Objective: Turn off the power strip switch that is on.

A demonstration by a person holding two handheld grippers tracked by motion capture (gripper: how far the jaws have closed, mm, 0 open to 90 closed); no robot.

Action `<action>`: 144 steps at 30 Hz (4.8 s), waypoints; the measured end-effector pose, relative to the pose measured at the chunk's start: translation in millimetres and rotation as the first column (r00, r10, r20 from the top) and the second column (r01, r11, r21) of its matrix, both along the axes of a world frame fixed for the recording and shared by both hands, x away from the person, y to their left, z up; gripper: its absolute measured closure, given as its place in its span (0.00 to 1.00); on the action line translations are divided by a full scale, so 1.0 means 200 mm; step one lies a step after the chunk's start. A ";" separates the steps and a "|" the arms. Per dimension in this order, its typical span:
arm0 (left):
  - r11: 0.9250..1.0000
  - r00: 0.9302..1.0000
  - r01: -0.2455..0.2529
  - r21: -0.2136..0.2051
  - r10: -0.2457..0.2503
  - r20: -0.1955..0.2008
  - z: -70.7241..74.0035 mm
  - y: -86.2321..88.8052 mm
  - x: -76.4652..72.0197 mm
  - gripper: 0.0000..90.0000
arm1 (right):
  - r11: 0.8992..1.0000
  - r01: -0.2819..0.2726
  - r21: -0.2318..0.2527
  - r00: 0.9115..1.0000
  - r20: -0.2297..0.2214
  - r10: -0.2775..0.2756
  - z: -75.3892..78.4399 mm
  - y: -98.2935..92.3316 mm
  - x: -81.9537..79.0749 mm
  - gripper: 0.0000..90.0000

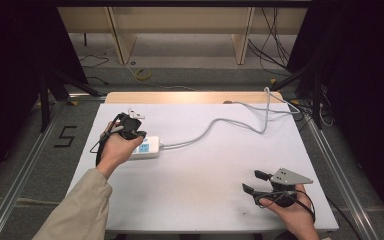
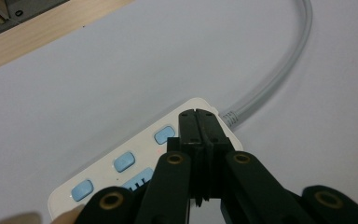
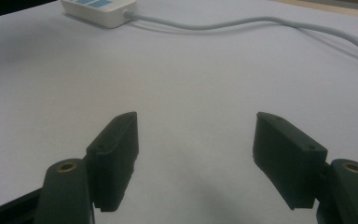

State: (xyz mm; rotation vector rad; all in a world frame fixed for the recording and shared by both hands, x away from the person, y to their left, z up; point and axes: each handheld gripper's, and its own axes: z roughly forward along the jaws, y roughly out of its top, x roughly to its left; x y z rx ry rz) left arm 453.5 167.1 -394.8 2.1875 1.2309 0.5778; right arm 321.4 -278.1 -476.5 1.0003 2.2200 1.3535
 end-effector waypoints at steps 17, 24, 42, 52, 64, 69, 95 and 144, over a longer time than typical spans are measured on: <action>1.000 1.000 -0.021 0.010 0.022 -0.020 0.00 0.02 0.06 0.99 | 1.000 0.000 -0.001 1.000 -0.001 0.000 0.00 0.00 0.00 0.36; 0.999 0.999 -0.018 0.026 0.019 -0.035 -0.01 0.01 0.08 0.99 | 1.000 0.000 0.000 1.000 0.000 0.000 0.00 0.00 0.00 0.36; 0.998 0.997 -0.018 0.056 0.023 -0.080 -0.04 -0.01 0.15 0.99 | 1.000 -0.004 0.000 1.000 -0.001 0.004 0.00 0.00 0.00 0.36; 0.997 0.995 -0.019 0.080 0.026 -0.094 -0.04 -0.01 0.20 0.99 | 1.000 -0.004 0.002 1.000 -0.001 0.004 0.00 0.00 0.00 0.36; 0.995 0.991 -0.033 0.098 0.045 -0.126 -0.08 -0.02 0.25 0.99 | 1.000 -0.007 0.001 1.000 -0.002 0.007 0.00 0.00 0.00 0.36; 0.994 0.990 -0.032 0.103 0.046 -0.133 -0.08 -0.02 0.26 0.99 | 1.000 -0.007 0.001 1.000 -0.001 0.007 0.00 0.00 0.00 0.36; 0.988 0.980 -0.018 0.154 0.048 -0.195 -0.15 -0.05 0.32 0.99 | 1.000 -0.010 0.003 1.000 -0.003 0.010 0.00 0.00 0.00 0.36; 0.981 0.964 0.001 0.194 0.051 -0.263 -0.21 -0.08 0.35 0.99 | 1.000 -0.018 0.000 1.000 -0.004 0.018 0.00 0.01 0.00 0.36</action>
